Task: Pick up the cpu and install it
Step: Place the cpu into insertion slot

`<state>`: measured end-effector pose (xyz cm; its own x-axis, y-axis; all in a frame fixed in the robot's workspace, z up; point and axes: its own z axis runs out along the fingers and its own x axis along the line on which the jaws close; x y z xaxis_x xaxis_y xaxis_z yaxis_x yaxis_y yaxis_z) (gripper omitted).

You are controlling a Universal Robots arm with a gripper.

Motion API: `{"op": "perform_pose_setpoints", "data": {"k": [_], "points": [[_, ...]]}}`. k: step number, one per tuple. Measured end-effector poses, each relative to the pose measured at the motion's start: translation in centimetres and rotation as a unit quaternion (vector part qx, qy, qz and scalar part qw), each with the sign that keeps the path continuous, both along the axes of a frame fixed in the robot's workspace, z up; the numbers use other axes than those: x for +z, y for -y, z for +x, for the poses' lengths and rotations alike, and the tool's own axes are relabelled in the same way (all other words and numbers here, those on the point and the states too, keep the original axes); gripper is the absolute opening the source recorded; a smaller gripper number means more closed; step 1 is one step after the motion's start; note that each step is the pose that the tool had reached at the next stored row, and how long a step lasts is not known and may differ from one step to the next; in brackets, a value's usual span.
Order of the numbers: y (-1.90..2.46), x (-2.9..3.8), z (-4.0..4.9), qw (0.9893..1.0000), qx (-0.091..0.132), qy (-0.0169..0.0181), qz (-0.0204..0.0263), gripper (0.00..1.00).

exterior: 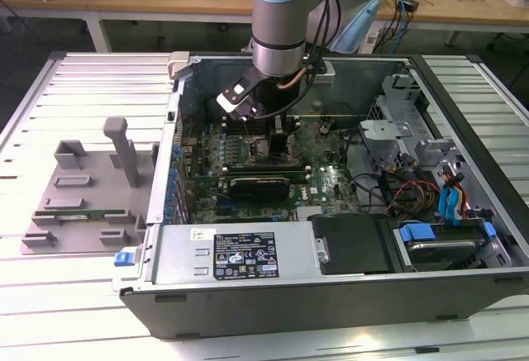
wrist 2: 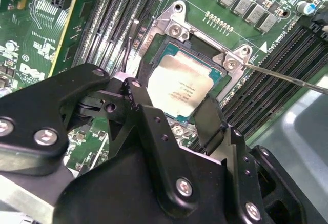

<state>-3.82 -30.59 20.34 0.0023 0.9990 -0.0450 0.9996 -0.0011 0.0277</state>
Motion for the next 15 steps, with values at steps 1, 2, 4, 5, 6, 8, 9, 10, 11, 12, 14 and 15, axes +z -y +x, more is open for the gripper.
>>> {"op": "perform_pose_setpoints", "data": {"k": [1, 2, 4, 5, 6, 8, 9, 10, 11, 12, 14, 15], "points": [[0.00, 0.28, 0.00, 1.0000, 0.000, 0.0000, 0.0001, 0.62], [0.00, 0.43, 0.00, 1.0000, 0.000, 0.0000, 0.0000, 0.62], [0.00, 0.80, 0.00, 1.0000, 0.000, 0.0000, 0.0000, 0.62], [0.00, 0.87, 0.00, 1.0000, 0.000, 0.0000, 0.0000, 0.62], [0.00, 0.88, 0.00, 1.0000, 0.000, 0.0001, 0.0002, 0.62], [0.00, 0.91, 0.00, 1.0000, 0.000, 0.0000, 0.0001, 0.62], [0.00, 0.92, 0.00, 1.0000, 0.000, 0.0000, 0.0001, 0.60], [0.00, 0.93, 0.00, 1.0000, 0.000, 0.0000, 0.0001, 0.47], [0.00, 0.93, 0.00, 1.0000, 0.000, 0.0000, 0.0001, 0.41], [0.00, 0.94, 0.00, 1.0000, 0.000, 0.0000, 0.0001, 0.41], [0.00, 0.95, 0.00, 1.0000, 0.000, 0.0000, 0.0001, 0.23], [0.00, 0.96, 0.00, 1.0000, 0.000, 0.0000, 0.0001, 0.17]]}}
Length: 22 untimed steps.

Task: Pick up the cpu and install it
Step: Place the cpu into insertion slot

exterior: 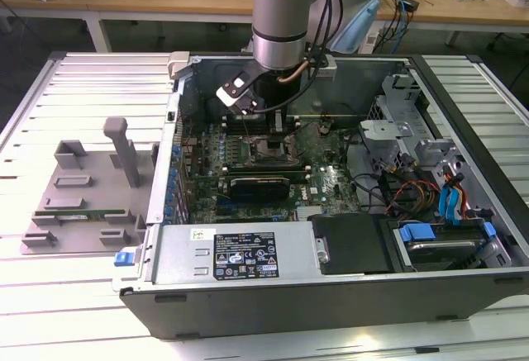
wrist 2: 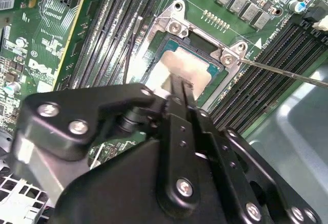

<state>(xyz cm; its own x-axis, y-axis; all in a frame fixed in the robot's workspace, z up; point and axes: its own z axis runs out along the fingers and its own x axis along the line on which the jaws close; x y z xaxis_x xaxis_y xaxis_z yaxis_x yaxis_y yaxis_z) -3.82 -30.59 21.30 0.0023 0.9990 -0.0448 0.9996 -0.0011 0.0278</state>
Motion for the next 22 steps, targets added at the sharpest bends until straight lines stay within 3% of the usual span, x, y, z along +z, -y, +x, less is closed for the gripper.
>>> {"op": "perform_pose_setpoints", "data": {"k": [1, 4, 5, 8, 16, 22], "points": [[0.00, 0.01, 0.00, 1.0000, 0.000, 0.0000, 0.0000, 0.11], [0.01, 0.04, 0.00, 1.0000, 0.000, 0.0000, 0.0000, 0.11], [0.05, 0.03, 0.00, 1.0000, 0.000, 0.0000, 0.0051, 0.11], [0.20, -0.15, -0.15, 1.0000, 0.000, 0.0000, 0.0084, 0.11], [0.23, -0.86, -0.17, 1.0000, 0.000, -0.0004, 0.0087, 0.11], [0.23, -0.96, -0.17, 1.0000, 0.000, -0.0003, 0.0088, 0.11]]}}
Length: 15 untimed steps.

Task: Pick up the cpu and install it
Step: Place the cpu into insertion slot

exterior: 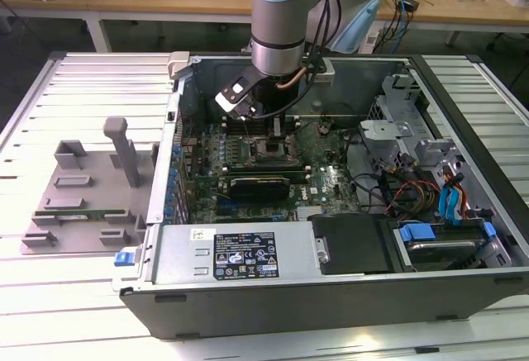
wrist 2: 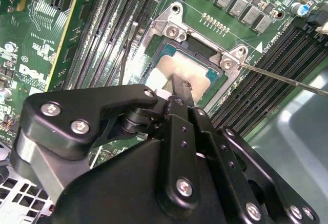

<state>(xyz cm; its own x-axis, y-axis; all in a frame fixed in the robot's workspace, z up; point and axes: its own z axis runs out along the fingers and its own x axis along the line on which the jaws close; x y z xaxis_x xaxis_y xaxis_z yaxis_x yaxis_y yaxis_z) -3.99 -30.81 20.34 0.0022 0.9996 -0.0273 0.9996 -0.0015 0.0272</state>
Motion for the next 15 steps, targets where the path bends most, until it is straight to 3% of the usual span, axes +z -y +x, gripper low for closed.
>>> {"op": "perform_pose_setpoints", "data": {"k": [4, 7, 8, 12, 15], "points": [[-0.03, 0.15, 0.02, 1.0000, 0.000, 0.0007, 0.0011, 0.11], [-0.01, 1.18, 0.00, 1.0000, 0.000, 0.0001, 0.0002, 0.11], [-0.01, 1.88, 0.00, 1.0000, 0.000, 0.0002, 0.0002, 0.11], [-0.01, 3.65, 0.01, 1.0000, 0.000, 0.0002, 0.0003, 0.11], [-0.01, 3.87, 0.01, 1.0000, 0.000, 0.0001, 0.0003, 0.11]]}}
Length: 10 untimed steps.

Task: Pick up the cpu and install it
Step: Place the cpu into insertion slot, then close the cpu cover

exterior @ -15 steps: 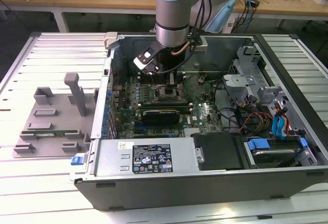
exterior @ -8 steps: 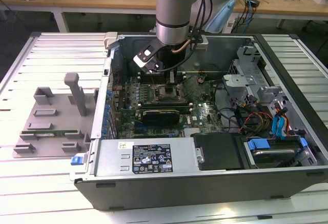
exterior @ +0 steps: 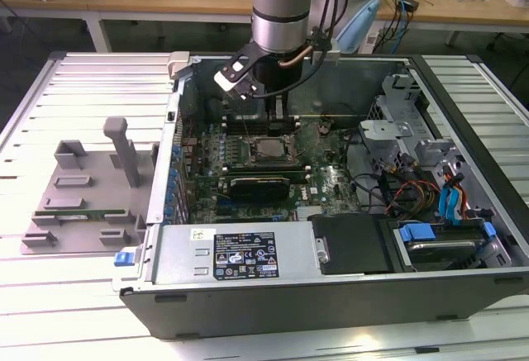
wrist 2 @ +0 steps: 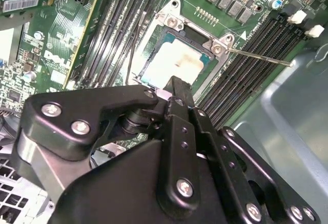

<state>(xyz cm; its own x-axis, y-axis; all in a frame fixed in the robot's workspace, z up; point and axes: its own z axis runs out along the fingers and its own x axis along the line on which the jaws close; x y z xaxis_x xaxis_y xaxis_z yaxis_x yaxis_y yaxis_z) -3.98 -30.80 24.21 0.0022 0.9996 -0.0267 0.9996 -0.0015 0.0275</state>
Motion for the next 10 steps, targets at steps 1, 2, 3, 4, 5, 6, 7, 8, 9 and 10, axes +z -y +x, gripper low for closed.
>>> {"op": "perform_pose_setpoints", "data": {"k": [1, 2, 3, 4, 5, 6, 7, 8, 9, 10], "points": [[0.00, 0.04, 0.00, 1.0000, 0.000, 0.0000, 0.0000, 0.11], [0.00, 0.08, 0.00, 1.0000, 0.000, 0.0000, 0.0000, 0.11], [0.00, 0.10, 0.00, 1.0000, 0.000, 0.0000, 0.0000, 0.11], [0.00, 0.11, 0.00, 1.0000, 0.000, 0.0000, -0.0001, 0.11], [0.00, 0.14, 0.00, 1.0000, 0.000, 0.0000, -0.0001, 0.11], [0.00, 0.17, 0.00, 1.0000, 0.000, 0.0000, -0.0001, 0.11], [0.00, 0.20, 0.00, 1.0000, 0.000, 0.0000, -0.0001, 0.11], [0.00, 0.22, 0.00, 1.0000, 0.000, 0.0000, 0.0000, 0.11], [0.00, 0.23, 0.00, 1.0000, 0.000, 0.0000, -0.0001, 0.11], [0.00, 0.24, 0.00, 1.0000, 0.000, 0.0000, -0.0001, 0.11]]}}
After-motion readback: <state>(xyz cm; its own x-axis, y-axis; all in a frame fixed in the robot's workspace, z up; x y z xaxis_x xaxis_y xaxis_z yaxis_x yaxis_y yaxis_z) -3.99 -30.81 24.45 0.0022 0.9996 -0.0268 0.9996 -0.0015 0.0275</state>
